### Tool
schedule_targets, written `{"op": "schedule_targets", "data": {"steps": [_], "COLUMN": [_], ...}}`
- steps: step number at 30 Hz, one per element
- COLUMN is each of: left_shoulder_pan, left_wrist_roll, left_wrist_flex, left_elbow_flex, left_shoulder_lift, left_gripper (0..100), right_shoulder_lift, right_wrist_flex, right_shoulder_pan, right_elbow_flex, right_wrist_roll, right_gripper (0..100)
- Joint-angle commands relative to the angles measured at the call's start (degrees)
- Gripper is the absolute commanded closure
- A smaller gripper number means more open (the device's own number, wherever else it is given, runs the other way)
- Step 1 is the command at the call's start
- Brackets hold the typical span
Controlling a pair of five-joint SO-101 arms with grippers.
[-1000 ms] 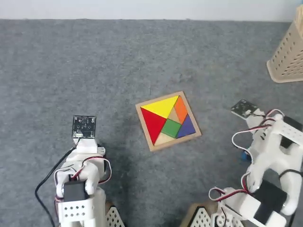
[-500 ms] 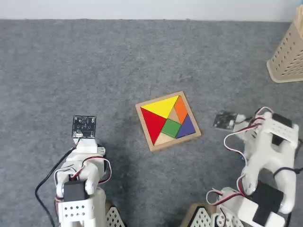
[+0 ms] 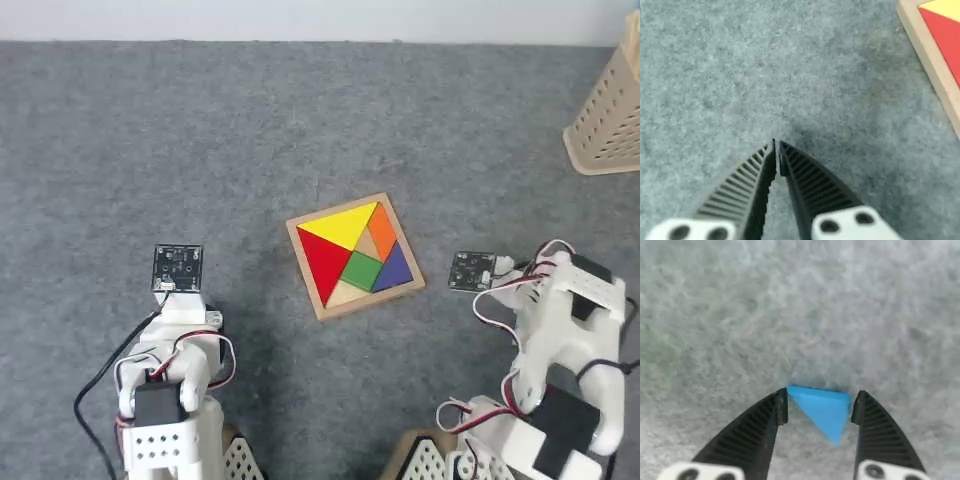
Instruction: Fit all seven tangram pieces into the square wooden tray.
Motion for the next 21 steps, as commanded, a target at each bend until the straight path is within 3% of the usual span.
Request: {"op": "schedule_targets", "data": {"steps": [1, 8, 15, 21], "left_shoulder_pan": [-0.3, -0.3, -0.3, -0.3], "left_wrist_roll": [0.4, 0.4, 0.4, 0.4], "left_wrist_flex": [0.4, 0.4, 0.4, 0.4], "left_elbow_flex": [-1.1, -1.1, -1.1, -1.1], "left_shoulder_lift": [-1.2, -1.2, -1.2, -1.2], "left_gripper": [99, 99, 99, 99], "right_shoulder_lift": [2.2, 3.8, 3.8, 3.8], "right_wrist_flex": [-2.5, -4.5, -3.9, -1.2], "right_shoulder_pan": [2.2, 4.9, 3.0, -3.9], "right_elbow_flex": [-1.0, -1.1, -6.9, -10.1], "right_wrist_roll": [1.0, -2.3, -23.1, -38.4], "right_gripper": [78.3, 84.2, 94.3, 95.4]}}
